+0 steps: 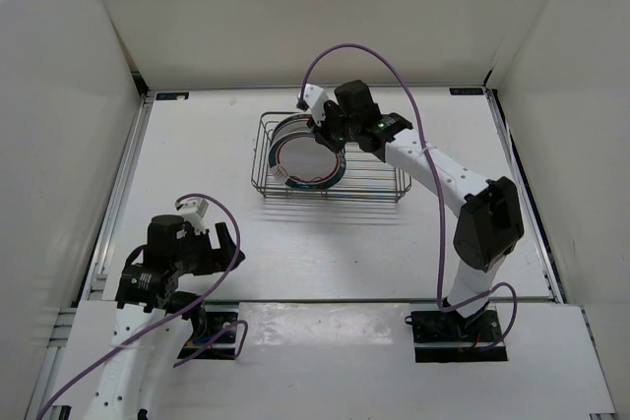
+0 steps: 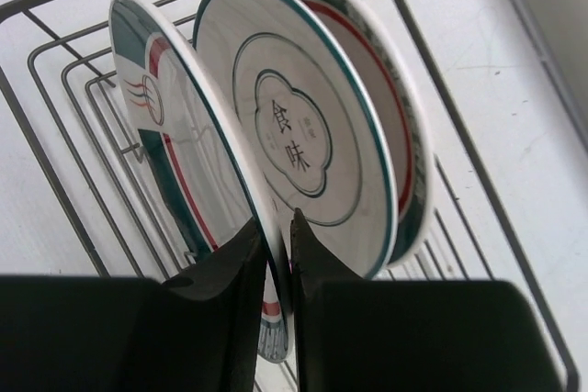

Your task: Unload the plates from the dish rack

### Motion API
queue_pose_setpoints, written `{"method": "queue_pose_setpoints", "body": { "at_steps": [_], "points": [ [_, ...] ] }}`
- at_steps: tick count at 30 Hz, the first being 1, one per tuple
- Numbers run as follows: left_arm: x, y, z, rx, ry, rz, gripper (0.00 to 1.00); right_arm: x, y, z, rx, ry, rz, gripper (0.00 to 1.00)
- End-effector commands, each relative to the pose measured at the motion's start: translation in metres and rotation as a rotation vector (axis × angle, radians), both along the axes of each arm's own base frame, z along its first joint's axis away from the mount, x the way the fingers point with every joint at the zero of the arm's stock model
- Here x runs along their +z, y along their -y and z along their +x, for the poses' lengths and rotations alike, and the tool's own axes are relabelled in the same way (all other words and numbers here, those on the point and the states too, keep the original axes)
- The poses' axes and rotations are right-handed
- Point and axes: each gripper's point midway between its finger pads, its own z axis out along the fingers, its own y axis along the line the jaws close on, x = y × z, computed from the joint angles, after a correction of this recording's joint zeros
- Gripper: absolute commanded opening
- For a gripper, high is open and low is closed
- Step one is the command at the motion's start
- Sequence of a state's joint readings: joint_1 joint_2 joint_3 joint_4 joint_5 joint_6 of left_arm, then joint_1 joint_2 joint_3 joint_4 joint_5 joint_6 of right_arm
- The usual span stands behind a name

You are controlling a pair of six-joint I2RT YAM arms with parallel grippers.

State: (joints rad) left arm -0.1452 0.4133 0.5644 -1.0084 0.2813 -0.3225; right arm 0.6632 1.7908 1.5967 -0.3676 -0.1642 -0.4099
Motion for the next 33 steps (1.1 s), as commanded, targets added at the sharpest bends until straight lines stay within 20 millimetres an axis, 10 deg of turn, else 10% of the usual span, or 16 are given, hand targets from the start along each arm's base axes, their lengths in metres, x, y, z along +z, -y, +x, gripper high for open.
{"method": "queue_pose_setpoints", "body": {
  "at_steps": [1,10,21,28,33],
  "points": [
    [0.002,0.003,0.004,-0.017,0.019,-0.015,1.0,0.075,0.006,0.014,-0.07,0.182,0.116,0.16],
    [0.003,0.004,0.003,-0.017,0.022,-0.017,1.0,0.109,0.021,0.009,-0.089,0.287,0.13,0.16],
    [0.002,0.004,0.003,-0.016,0.02,-0.02,1.0,0.202,0.059,-0.029,-0.165,0.409,0.299,0.0],
    [0.003,0.004,0.004,-0.015,0.027,-0.022,1.0,0.166,0.076,-0.028,-0.229,0.385,0.217,0.09],
    [0.002,0.004,0.004,-0.015,0.021,-0.022,1.0,0.082,0.089,-0.015,-0.198,0.383,-0.012,0.35]
  ]
}}
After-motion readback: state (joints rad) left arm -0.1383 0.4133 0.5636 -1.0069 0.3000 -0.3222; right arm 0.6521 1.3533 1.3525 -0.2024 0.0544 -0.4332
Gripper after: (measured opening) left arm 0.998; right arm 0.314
